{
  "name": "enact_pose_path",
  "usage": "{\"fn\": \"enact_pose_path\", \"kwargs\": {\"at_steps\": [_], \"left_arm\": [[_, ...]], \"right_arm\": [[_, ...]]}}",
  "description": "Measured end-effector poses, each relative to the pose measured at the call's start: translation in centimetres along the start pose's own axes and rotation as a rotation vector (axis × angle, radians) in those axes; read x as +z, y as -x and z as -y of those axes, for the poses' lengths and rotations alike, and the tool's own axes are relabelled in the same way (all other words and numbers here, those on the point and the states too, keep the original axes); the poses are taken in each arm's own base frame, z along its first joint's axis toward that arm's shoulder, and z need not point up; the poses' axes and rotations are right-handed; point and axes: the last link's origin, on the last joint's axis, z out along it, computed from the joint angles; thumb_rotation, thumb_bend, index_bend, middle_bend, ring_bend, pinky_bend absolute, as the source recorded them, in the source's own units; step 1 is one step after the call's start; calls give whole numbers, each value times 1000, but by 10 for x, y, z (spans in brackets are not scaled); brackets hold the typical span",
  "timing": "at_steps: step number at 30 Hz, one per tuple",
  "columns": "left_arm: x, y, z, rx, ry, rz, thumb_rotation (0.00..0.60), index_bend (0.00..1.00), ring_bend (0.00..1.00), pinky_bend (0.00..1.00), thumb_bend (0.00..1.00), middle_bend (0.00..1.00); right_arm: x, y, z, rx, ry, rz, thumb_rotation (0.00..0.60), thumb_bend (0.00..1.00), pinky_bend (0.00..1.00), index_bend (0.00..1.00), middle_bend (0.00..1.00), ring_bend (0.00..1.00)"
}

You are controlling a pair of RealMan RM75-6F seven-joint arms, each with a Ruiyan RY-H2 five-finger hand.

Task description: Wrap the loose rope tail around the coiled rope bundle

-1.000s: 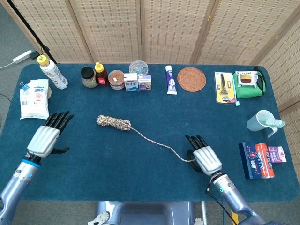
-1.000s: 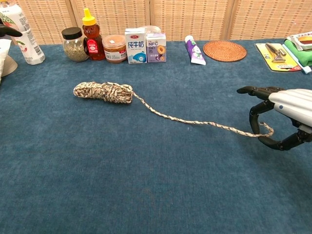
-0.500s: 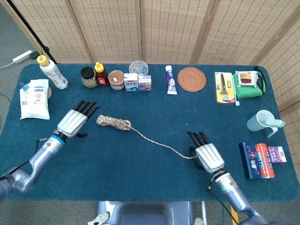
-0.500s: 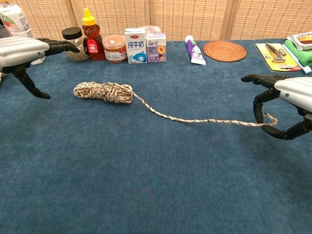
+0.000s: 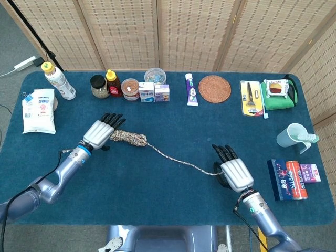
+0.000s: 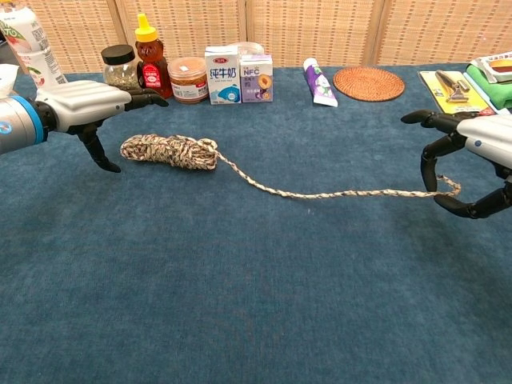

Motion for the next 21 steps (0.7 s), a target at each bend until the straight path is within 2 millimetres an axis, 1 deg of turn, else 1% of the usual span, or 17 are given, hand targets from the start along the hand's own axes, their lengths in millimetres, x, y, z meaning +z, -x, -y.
{"fn": "enact_pose_path", "kwargs": {"at_steps": [6,9,16,18,21], "left_arm": [[12,5,-13,1,11,8,600,0,0,163,136,0],[18,5,-19,-7,14,8,600,34,7,205,141,0],[26,4,-24,-12,14,12,600,156,85,255,215,11],[27,5,-25,-12,15,13,600,203,118,284,230,46],[29,5,-27,-18,17,7,600,301,188,338,243,129]], "right_arm": [[0,-2,-2,-1,5,-5,600,465,0,543,0,0],[-1,-3,-3,-2,8,-7,600,466,0,543,0,0],[0,-4,-3,-2,11,-8,600,473,0,543,0,0],[0,-4,-3,-1,11,-9,600,472,0,543,0,0],[0,-4,-3,-1,11,-9,600,472,0,543,0,0]]}}
